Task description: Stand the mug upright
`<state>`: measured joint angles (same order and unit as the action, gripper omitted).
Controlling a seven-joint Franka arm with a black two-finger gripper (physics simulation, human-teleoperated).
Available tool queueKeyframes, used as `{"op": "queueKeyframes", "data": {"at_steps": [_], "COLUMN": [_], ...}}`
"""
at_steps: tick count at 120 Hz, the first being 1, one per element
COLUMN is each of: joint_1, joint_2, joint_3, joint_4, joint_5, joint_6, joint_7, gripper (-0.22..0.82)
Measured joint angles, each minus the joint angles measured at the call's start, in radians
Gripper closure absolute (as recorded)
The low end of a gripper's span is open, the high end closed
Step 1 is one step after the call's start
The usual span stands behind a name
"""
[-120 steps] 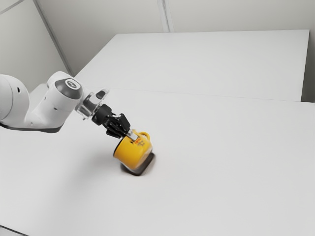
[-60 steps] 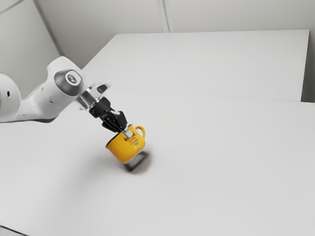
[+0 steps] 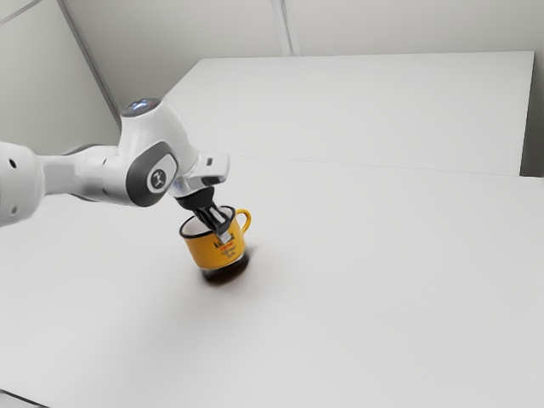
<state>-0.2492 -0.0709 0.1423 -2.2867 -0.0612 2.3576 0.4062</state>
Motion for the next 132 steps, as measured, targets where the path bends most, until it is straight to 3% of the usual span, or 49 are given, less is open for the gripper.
{"op": "queueKeyframes", "data": {"at_steps": [22, 46, 120, 132], "joint_1": [0.033, 0.023, 0.031, 0.025], "joint_2": [-0.02, -0.006, 0.04, 0.04], "joint_3": [-0.008, -0.022, -0.032, -0.029], "joint_4": [-0.061, -0.084, -0.085, -0.085], "joint_5": [0.026, 0.027, 0.028, 0.021], "joint_6": [0.135, 0.204, 0.239, 0.235], "joint_7": [-0.002, 0.007, 0.047, 0.057], "gripper": [0.79, 0.79, 0.78, 0.67]}}
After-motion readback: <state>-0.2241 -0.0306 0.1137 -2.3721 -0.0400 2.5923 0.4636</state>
